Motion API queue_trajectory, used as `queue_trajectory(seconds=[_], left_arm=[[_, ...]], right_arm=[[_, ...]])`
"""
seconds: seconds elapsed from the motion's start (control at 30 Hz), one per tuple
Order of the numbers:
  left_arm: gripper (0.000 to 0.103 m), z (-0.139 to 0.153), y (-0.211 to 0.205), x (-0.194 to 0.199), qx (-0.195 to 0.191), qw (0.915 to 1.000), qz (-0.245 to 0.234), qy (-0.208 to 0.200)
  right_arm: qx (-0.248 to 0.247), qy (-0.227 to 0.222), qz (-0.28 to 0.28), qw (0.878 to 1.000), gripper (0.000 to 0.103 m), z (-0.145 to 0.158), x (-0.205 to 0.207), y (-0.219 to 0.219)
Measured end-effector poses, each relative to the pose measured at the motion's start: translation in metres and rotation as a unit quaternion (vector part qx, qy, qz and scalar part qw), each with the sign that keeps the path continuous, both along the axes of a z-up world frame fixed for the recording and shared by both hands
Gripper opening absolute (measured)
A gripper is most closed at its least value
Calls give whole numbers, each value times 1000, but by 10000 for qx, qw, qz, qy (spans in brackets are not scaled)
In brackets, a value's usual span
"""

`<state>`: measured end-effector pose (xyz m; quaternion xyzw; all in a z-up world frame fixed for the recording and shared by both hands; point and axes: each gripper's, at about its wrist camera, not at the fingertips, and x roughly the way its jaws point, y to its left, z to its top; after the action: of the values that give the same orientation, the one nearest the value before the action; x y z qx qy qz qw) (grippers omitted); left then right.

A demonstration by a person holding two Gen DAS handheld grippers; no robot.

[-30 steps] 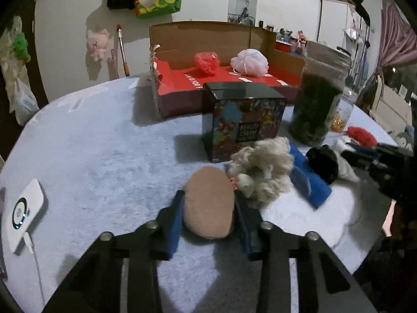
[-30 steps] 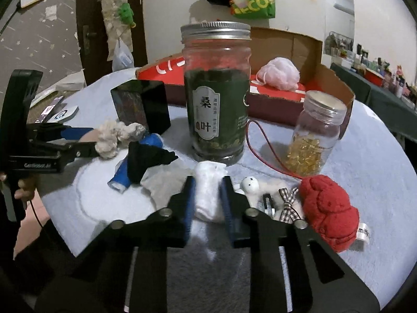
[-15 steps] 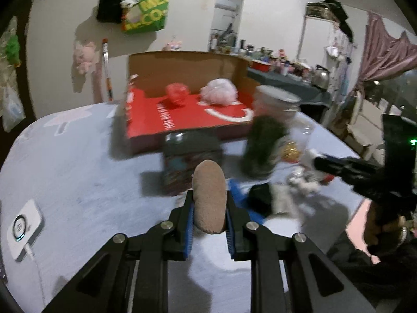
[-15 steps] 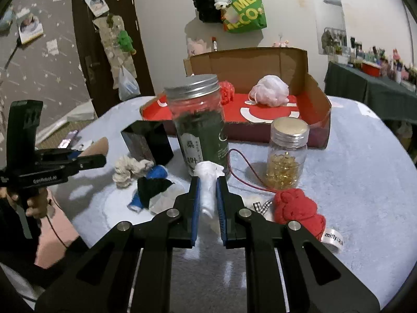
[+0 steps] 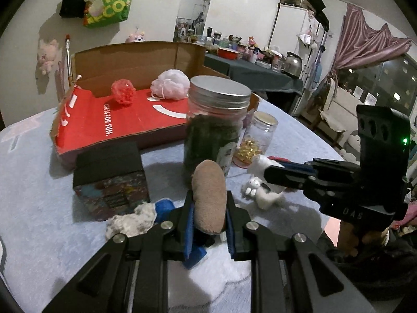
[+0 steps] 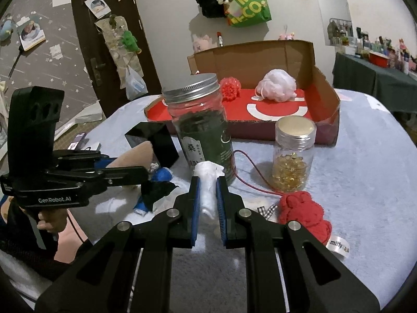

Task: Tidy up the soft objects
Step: 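Carry the pad and sock over the red box with both tools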

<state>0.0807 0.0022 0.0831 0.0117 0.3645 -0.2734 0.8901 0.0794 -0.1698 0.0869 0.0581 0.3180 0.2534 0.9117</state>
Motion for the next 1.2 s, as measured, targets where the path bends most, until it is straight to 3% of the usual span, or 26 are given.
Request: queue_trajectory(seconds=[0.57, 1.2], left_arm=[[21, 0, 11, 7, -41, 9996, 156, 229], [21, 2, 87, 11, 85, 9926, 1016, 656]], right_arm=[[9, 47, -79, 10000, 12, -1, 5, -9], [-57, 351, -490, 9982, 12, 5, 12, -52]])
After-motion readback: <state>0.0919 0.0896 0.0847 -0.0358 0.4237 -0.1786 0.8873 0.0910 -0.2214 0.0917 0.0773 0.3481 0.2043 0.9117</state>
